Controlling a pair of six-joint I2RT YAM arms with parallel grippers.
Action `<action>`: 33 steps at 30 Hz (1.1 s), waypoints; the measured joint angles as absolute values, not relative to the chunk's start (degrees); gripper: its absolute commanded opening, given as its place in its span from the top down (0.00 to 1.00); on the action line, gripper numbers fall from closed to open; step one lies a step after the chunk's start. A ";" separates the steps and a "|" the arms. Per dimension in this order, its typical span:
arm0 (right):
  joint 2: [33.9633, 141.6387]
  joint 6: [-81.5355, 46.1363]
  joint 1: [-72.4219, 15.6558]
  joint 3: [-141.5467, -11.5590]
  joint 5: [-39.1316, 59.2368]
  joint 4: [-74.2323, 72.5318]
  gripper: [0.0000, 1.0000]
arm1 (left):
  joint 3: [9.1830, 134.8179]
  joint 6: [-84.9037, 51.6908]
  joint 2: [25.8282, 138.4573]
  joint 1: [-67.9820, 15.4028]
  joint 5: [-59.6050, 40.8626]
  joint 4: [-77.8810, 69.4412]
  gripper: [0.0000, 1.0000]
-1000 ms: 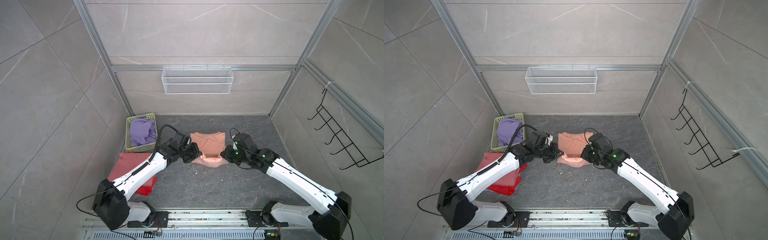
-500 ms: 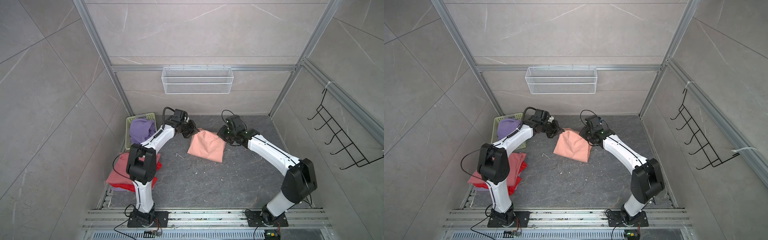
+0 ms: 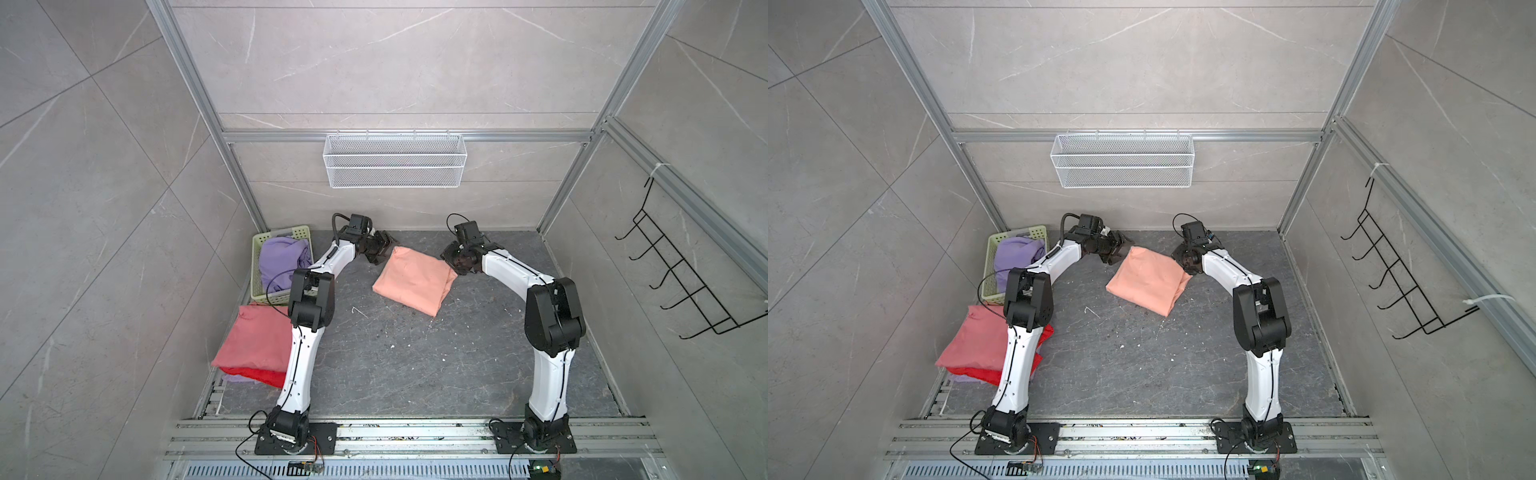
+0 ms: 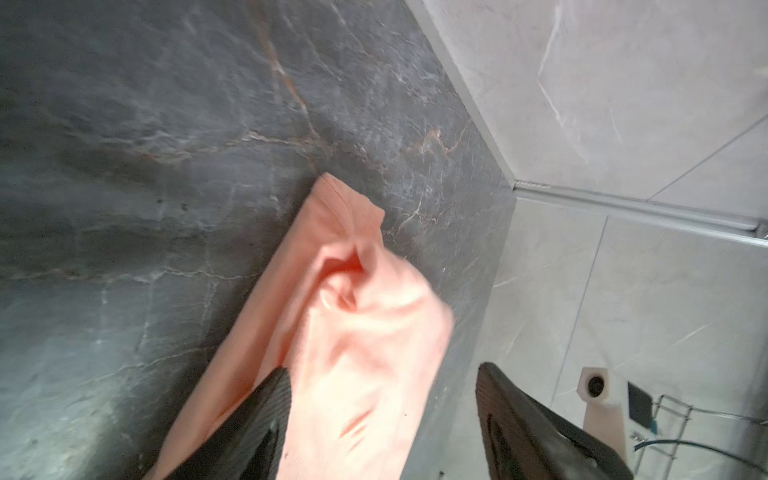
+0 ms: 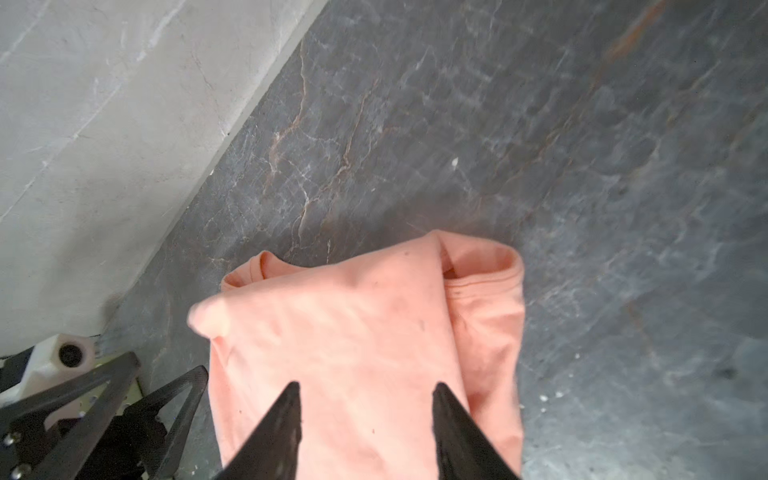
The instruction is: Fold and stack the t-shirts
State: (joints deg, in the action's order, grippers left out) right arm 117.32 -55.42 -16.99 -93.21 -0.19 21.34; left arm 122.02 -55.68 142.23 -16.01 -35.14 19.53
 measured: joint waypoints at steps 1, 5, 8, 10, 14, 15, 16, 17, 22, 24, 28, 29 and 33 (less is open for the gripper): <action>117.27 -55.42 -16.80 -93.49 -0.73 21.39 0.46 | 121.99 -55.61 142.23 -15.49 -35.11 19.20 0.19; 116.44 -55.42 -16.71 -93.65 -1.30 22.41 0.46 | 121.99 -53.82 141.14 -13.91 -34.52 18.87 0.18; 115.81 -55.44 -17.02 -93.60 -0.14 22.41 0.46 | 121.78 -52.01 139.46 -13.19 -33.95 20.75 0.19; 115.79 -55.42 -17.54 -93.60 0.93 22.39 0.45 | 120.03 -50.89 137.49 -13.28 -33.28 21.47 0.19; 115.96 -54.48 -19.75 -93.67 2.50 22.48 0.44 | 114.52 -48.27 132.92 -14.59 -31.29 24.03 0.19; 116.22 -54.08 -20.45 -93.82 3.03 22.48 0.44 | 112.79 -47.29 131.81 -15.09 -30.48 24.75 0.19; 116.77 -53.65 -21.21 -94.17 3.68 22.50 0.43 | 111.13 -46.30 130.85 -15.51 -29.71 25.39 0.19; 117.36 -53.04 -21.78 -94.45 4.27 22.48 0.44 | 109.51 -45.43 130.08 -15.75 -29.04 25.89 0.19; 121.82 -49.80 -23.68 -95.79 7.57 22.98 0.43 | 99.72 -40.95 126.80 -16.91 -26.26 28.47 0.21; 123.63 -48.53 -23.90 -96.14 8.38 24.16 0.43 | 96.16 -39.51 125.73 -16.88 -24.99 29.34 0.22; 126.19 -46.68 -23.90 -96.23 9.52 26.17 0.43 | 91.22 -36.27 123.55 -16.91 -24.01 28.88 0.23; 126.34 -46.37 -23.88 -96.23 9.52 26.46 0.43 | 90.59 -35.55 123.13 -16.95 -24.10 28.67 0.24; 126.34 -44.82 -23.64 -96.33 9.30 27.42 0.43 | 88.64 -33.43 122.41 -18.17 -24.58 26.65 0.31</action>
State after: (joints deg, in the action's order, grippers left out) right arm 126.34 -44.82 -23.64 -96.33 9.30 27.42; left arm 88.64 -33.43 122.41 -18.17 -24.58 26.65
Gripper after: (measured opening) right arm 0.564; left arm 0.727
